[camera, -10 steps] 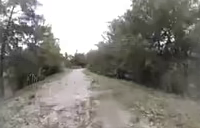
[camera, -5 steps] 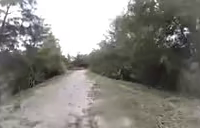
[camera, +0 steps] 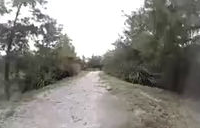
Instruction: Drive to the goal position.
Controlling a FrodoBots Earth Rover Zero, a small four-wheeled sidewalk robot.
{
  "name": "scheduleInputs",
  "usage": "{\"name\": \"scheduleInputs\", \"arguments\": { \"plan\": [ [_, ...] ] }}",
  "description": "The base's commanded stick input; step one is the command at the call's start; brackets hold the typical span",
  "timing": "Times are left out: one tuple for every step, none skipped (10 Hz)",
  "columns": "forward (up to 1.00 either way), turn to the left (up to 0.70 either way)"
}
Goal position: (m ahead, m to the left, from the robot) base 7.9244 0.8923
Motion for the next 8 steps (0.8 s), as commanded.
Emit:
{"name": "scheduleInputs", "arguments": {
  "plan": [
    [0.85,0.0],
    [0.85,0.0],
    [0.85,0.0],
    [0.85,0.0],
    [0.85,0.0],
    [0.83,0.0],
    [0.83,0.0],
    [0.82,0.0]
  ]
}}
